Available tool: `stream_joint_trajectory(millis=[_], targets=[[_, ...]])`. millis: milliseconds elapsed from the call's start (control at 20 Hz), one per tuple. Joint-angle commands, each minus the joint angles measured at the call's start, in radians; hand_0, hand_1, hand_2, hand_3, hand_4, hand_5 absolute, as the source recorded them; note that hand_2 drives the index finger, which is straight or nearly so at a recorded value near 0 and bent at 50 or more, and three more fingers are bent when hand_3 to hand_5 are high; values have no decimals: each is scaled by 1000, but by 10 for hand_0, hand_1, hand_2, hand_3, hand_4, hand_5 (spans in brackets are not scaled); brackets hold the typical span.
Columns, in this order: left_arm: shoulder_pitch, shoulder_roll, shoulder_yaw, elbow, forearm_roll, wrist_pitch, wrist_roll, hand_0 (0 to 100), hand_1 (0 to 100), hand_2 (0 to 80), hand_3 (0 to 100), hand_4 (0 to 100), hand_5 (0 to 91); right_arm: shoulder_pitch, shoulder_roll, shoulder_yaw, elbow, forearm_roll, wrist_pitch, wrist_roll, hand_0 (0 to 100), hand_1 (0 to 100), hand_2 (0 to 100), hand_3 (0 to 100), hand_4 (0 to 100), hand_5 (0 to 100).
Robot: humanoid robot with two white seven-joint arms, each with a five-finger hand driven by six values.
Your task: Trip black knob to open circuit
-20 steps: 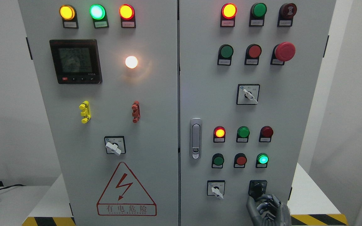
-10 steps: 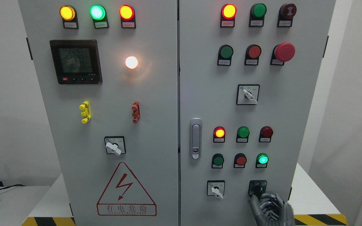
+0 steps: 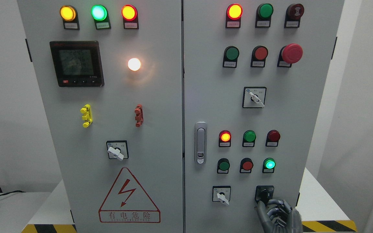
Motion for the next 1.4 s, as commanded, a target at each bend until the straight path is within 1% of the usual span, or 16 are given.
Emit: stream_joint_trajectory(millis=[0, 450, 900, 1050, 1250, 1350], targets=[[0, -1, 0, 0, -31, 1, 0, 120, 389, 0, 0, 0, 0, 0, 0, 19, 0, 3, 0, 2, 385, 739, 533, 826, 850, 955], [0, -1, 0, 0, -31, 1, 0, 120, 389, 0, 0, 0, 0, 2, 0, 19, 3, 20, -9, 0, 381, 739, 532, 824, 841, 942], [0, 1, 0, 0, -31, 1, 0, 120, 389, 0, 0, 0, 0, 5, 0, 19, 11, 79, -12, 0, 369, 751, 523, 816, 827, 931], [0, 1, 0, 0, -31, 1, 0, 120, 389, 0, 0, 0, 0, 5, 0, 19, 21, 109, -32, 2, 363, 753, 518, 815, 824, 929], [0, 1, 0, 1, -31, 1, 0, 120, 389, 0, 0, 0, 0, 5, 0, 20, 27, 113, -38, 2, 356, 757, 516, 814, 820, 927], [0, -1, 0, 1, -31, 1, 0, 120, 389, 0, 0, 0, 0, 5, 0, 19, 40, 141, -43, 2, 351, 757, 514, 810, 819, 925]])
